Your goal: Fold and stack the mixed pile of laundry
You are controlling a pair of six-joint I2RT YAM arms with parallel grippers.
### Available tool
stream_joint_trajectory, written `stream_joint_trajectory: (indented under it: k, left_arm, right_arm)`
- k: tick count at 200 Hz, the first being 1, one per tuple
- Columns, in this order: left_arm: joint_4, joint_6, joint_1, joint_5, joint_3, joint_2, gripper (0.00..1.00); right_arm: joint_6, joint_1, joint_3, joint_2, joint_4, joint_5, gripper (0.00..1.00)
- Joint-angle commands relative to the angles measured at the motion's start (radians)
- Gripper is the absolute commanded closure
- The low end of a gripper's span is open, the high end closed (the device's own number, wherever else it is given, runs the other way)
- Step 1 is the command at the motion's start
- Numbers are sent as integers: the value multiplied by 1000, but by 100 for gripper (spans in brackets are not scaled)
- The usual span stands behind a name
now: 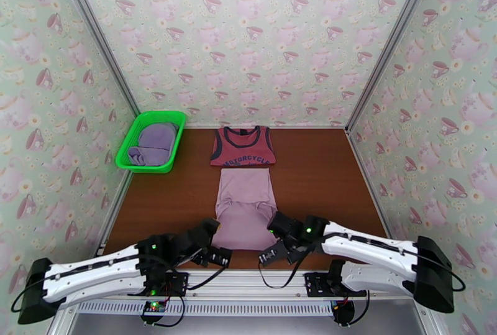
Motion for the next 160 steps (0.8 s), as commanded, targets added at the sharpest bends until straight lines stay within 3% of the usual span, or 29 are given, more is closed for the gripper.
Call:
stream_joint_trajectory:
  k: [1,50,70,90,100,105,110,116,140,160]
  left_arm:
    - [68,38,-11,0,-15,79,7]
    - [194,30,-11,48,-65,223,8]
    - [244,22,-5,51,-84,276,15]
    - [251,19,6,49,-79,335,31]
    - [236,19,14,46,-66,362,44]
    - [224,18,19,44,-56,377,56]
    - [214,17,23,40,-47,389,82]
    - [225,7,25,18,-38,403,100]
    - [204,-16,30,-8,-4,413,100]
    - [189,-14,31,-34,5,369,100]
  right_arm:
    - [-4,18,-28,55,100,34,32]
    - [5,18,-44,130,148,50,34]
    - [10,18,-43,165,170,67,40]
    - [18,19,-40,194,181,76,49]
    - [22,18,-37,202,187,81,55]
    - [23,19,-36,206,189,84,59]
    - [25,18,-34,209,191,89,63]
    - [28,18,-31,211,192,95,71]
    - [41,18,-14,214,181,118,100]
    - [45,16,1,187,162,133,100]
